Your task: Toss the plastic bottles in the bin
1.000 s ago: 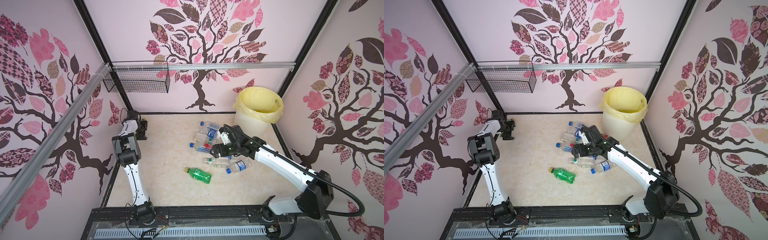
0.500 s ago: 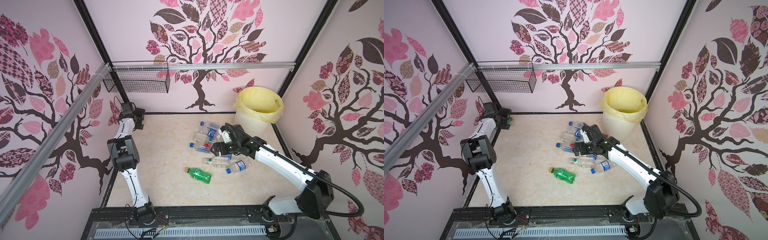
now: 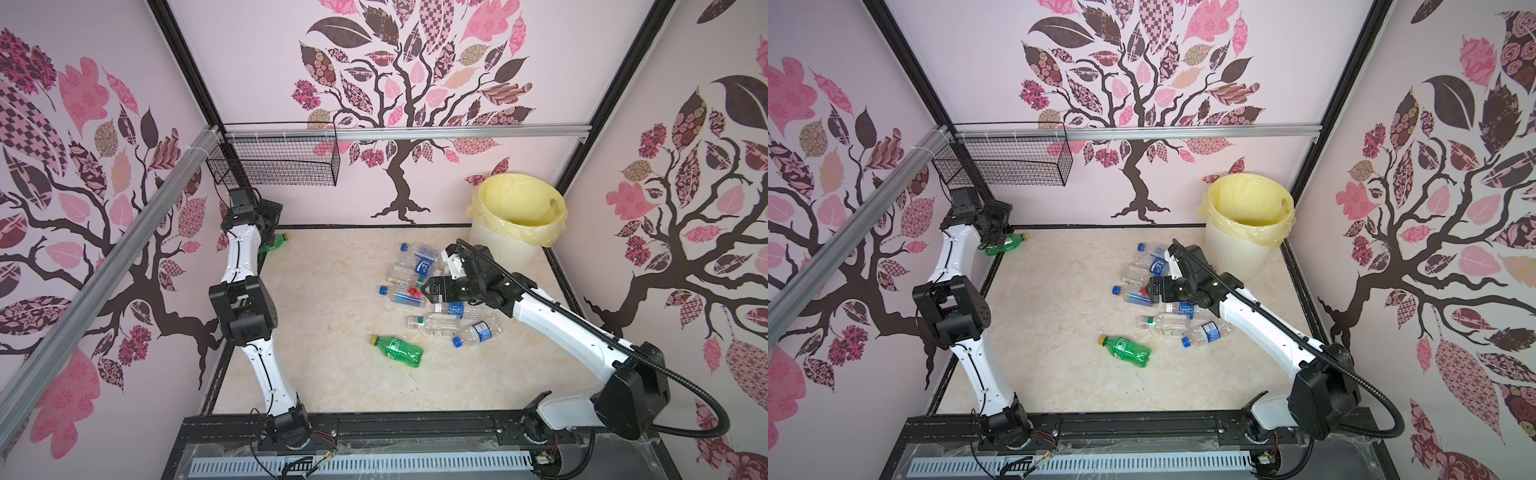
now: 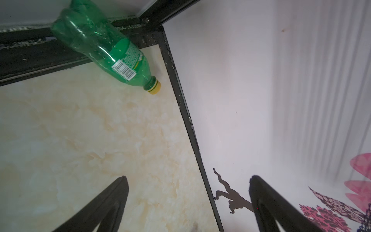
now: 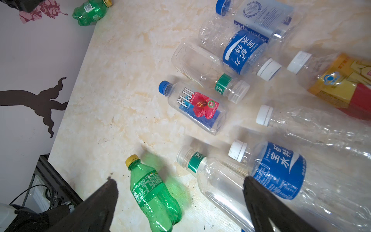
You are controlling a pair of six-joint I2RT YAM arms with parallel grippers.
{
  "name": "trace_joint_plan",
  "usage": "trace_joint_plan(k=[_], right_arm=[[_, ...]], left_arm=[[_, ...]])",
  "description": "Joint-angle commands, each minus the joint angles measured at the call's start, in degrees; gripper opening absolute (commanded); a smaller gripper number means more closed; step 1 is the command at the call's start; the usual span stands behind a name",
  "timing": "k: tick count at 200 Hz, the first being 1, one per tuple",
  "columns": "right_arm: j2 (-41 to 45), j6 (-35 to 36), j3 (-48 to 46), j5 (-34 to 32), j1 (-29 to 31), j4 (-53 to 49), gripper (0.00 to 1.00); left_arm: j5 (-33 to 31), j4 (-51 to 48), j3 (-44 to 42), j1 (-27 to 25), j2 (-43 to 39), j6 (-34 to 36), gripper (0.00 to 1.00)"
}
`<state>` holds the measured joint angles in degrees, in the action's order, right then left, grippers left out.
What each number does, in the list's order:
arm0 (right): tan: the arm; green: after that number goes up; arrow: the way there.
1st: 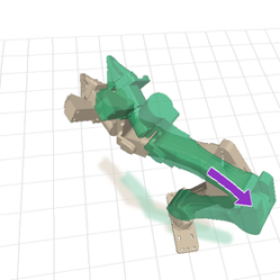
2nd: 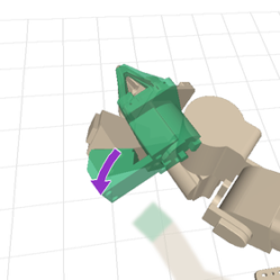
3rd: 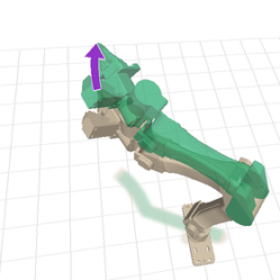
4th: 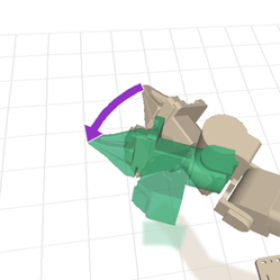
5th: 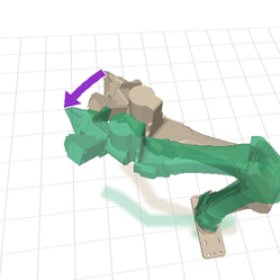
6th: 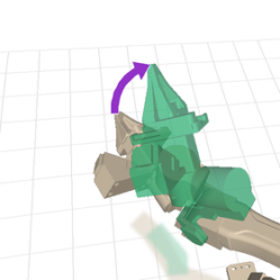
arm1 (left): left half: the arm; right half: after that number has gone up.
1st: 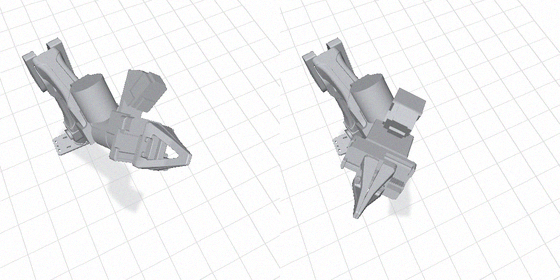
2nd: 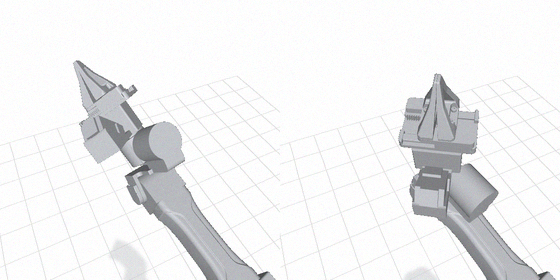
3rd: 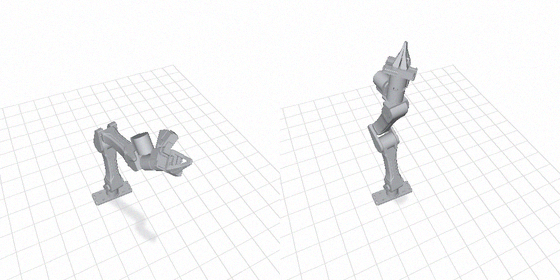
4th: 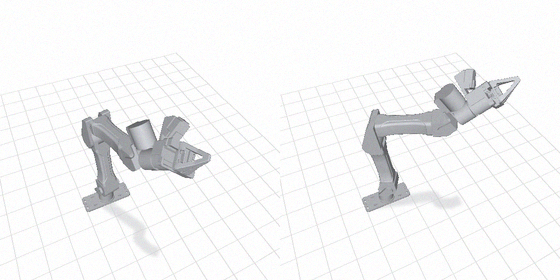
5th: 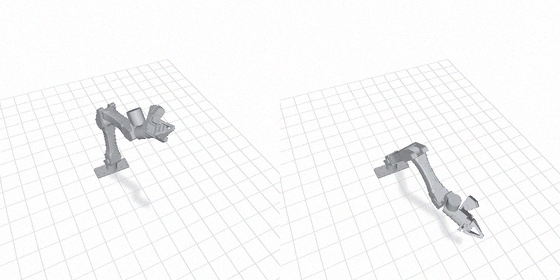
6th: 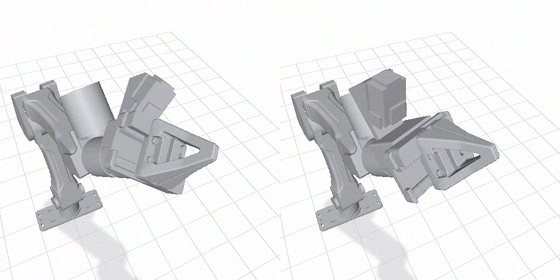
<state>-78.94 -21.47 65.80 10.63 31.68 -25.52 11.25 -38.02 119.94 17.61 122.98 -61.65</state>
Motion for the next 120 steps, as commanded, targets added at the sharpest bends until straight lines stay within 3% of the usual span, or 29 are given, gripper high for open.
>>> trace_joint_plan(k=[1, 62, 120], right_arm=[[3.6, -0.4, -1.1, -0.7, -0.6, -1.2, 1.0], [5.4, -0.6, -3.0, -2.5, -1.2, -3.2, 1.0], [4.8, -0.7, -3.8, -3.1, -2.1, -3.8, 1.0]], left_arm=[[-1.4, -2.0, 1.5, 0.4, 2.7, -2.2, 0.97], [0.9, 2.8, 6.0, 0.2, 11.1, -11.7, 0.97], [-3.4, 1.4, 13.3, 0.3, 17.1, -13.7, 0.97]])
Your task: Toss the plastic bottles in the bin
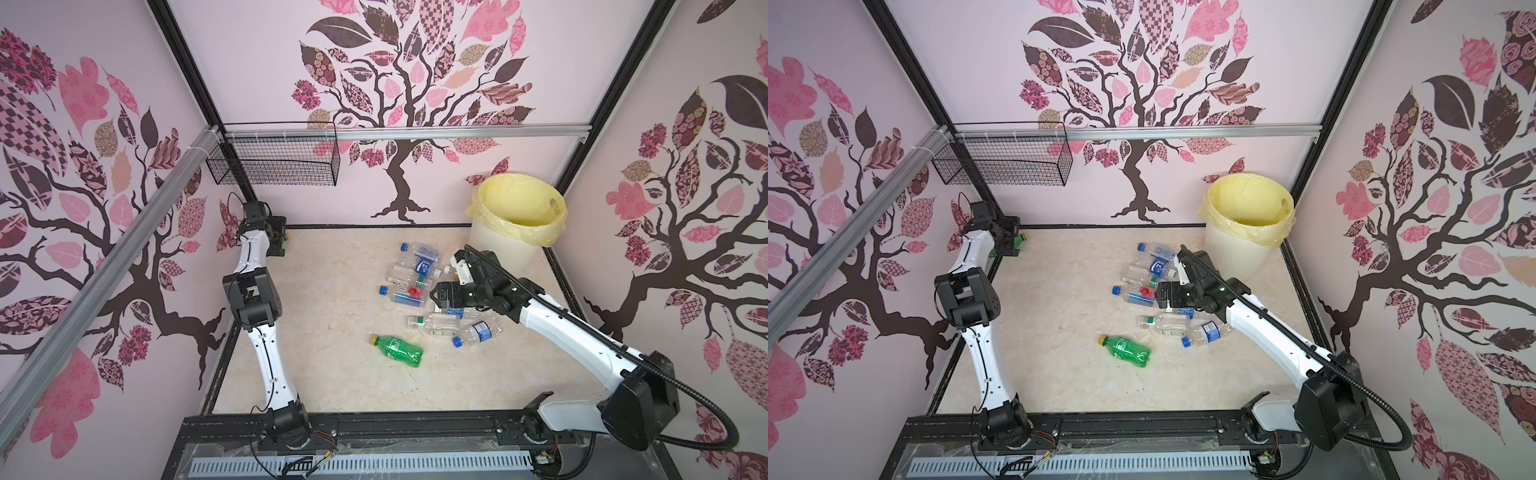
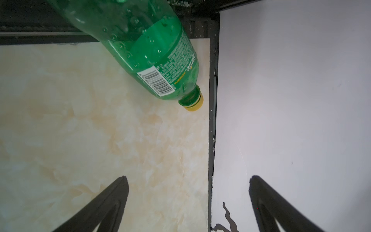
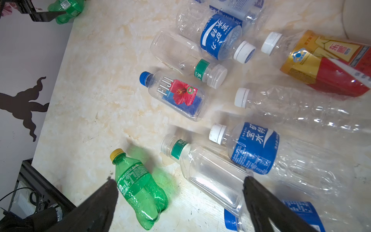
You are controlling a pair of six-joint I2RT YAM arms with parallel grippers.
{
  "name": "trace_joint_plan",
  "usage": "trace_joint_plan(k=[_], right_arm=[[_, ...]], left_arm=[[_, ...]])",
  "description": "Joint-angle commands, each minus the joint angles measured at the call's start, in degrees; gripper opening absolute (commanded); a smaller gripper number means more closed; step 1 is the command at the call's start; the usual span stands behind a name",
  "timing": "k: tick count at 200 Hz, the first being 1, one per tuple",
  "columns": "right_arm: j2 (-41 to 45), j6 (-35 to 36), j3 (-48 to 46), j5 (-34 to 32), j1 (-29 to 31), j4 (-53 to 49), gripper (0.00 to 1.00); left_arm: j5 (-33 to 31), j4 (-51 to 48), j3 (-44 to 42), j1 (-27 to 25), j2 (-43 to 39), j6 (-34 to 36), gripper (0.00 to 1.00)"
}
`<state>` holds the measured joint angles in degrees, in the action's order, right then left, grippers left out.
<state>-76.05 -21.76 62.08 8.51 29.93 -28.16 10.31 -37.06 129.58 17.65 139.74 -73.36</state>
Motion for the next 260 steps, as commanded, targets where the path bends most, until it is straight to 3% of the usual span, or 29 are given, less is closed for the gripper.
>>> trace_joint_plan(k=[1, 97, 155, 260], right_arm=[[1.9, -0.4, -0.1, -1.0, -0.3, -1.1, 1.0], [2.2, -2.5, -2.6, -2.2, -0.7, -0.1, 1.0], [3.4, -3.8, -4.1, -2.8, -0.9, 0.2, 1.0], [3.8, -4.4, -5.2, -3.1, -1.5, -0.1, 1.0]], left_arm=[[-2.6, 0.4, 3.7, 0.3, 0.4, -2.1, 0.97], [-12.5, -4.3, 6.1, 0.0, 2.8, -11.0, 0.97], [-13.7, -5.7, 11.9, 0.1, 7.4, -13.5, 0.97], [-16.2, -3.8, 11.5, 0.1, 9.2, -16.2, 0.97]])
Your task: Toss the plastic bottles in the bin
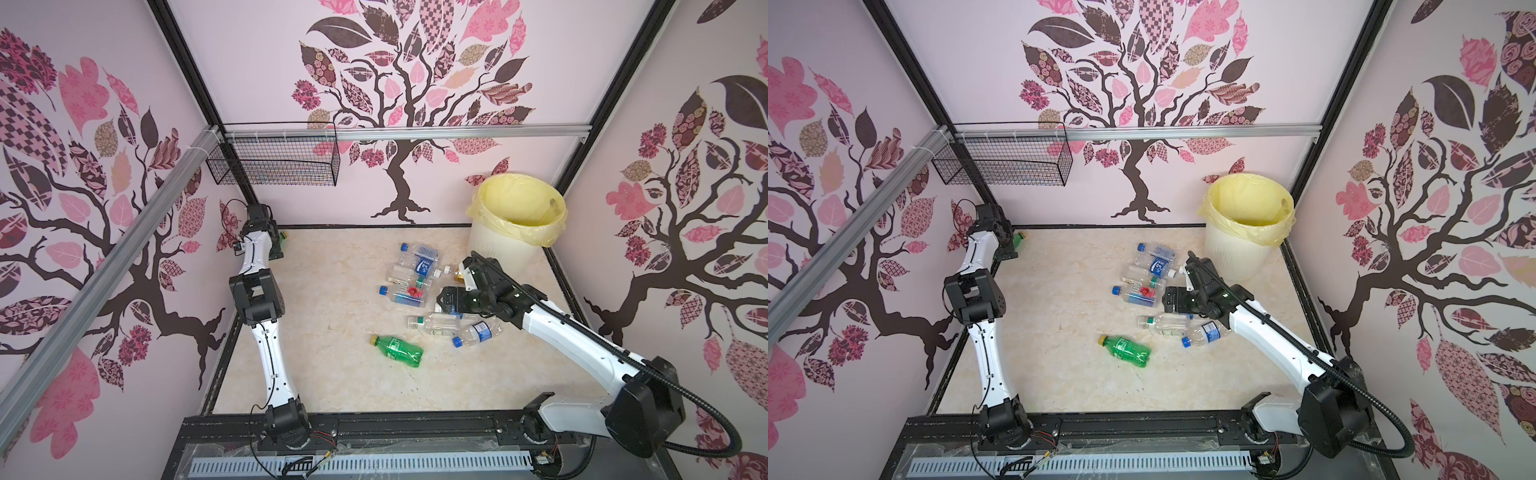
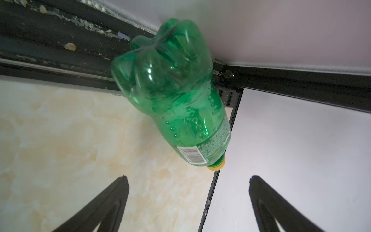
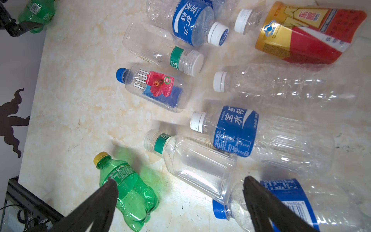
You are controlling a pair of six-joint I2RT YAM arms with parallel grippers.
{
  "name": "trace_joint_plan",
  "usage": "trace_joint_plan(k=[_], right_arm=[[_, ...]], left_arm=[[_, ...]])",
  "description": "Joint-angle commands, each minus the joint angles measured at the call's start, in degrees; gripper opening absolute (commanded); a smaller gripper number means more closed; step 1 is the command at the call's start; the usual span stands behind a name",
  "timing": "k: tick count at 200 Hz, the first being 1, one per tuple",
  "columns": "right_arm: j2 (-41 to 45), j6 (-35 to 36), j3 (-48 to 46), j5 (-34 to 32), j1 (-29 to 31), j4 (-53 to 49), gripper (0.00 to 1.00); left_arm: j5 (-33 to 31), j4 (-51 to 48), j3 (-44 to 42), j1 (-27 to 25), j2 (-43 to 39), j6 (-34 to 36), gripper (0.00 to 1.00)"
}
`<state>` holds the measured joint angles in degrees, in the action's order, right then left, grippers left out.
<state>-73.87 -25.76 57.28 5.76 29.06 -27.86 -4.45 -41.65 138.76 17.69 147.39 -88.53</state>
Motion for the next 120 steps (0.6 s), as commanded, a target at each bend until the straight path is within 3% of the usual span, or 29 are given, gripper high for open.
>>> trace_joint_plan(k=[1, 120], right_arm=[[1.6, -0.3, -0.4, -0.3, -0.6, -0.4, 1.0], [0.5, -0.1, 0.6, 0.2, -1.4, -1.1, 1.0]], left_arm=[[-1.5, 0.8, 2.3, 0.1, 1.5, -1.1, 0.97], [-2.9, 0.6, 3.9, 0.5, 4.3, -5.4, 0.96]])
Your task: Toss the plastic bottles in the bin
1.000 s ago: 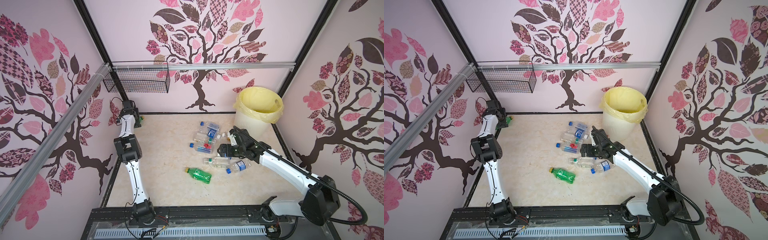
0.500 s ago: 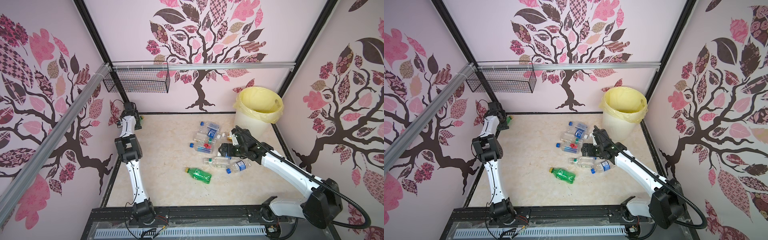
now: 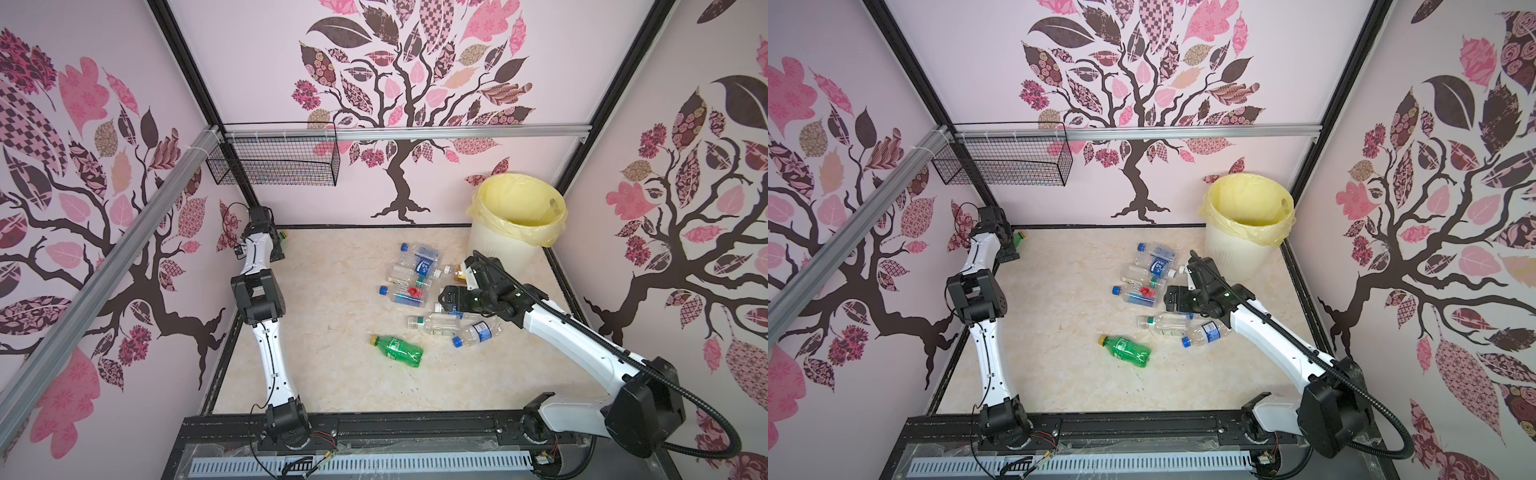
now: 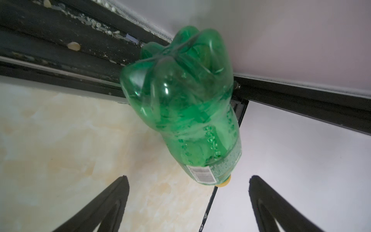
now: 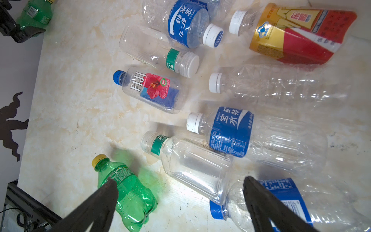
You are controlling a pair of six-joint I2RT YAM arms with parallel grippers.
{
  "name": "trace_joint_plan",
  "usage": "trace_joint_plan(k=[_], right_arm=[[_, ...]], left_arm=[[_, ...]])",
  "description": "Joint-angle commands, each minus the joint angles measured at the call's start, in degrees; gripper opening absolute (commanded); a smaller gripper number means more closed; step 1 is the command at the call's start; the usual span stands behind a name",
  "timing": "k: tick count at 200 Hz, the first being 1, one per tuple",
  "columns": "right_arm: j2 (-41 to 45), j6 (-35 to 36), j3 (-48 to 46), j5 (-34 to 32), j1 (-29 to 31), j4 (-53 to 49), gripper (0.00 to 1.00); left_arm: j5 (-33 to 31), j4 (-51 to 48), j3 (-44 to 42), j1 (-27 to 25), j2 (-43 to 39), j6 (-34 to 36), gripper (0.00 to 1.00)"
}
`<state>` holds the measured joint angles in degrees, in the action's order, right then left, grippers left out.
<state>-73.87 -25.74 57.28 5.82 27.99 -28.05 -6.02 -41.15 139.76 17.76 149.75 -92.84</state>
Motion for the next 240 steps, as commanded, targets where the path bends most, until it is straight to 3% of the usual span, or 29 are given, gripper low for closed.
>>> trace_joint_plan(k=[1, 103, 240], right_arm=[[0.5, -0.1, 0.6, 0.2, -0.3, -0.9, 1.0], [-0.4, -0.8, 1.4, -0.3, -0.6, -1.7, 1.0], [-2.0, -2.4, 1.7, 0.5, -0.5, -0.3, 1.0]], left_arm=[[-1.4, 0.2, 2.8, 0.4, 2.0, -1.1, 0.96], [-0.9, 1.4, 2.6, 2.0, 4.1, -1.4, 0.87], [4.4, 4.0, 3.1, 2.5, 5.9, 0.5, 0.85]])
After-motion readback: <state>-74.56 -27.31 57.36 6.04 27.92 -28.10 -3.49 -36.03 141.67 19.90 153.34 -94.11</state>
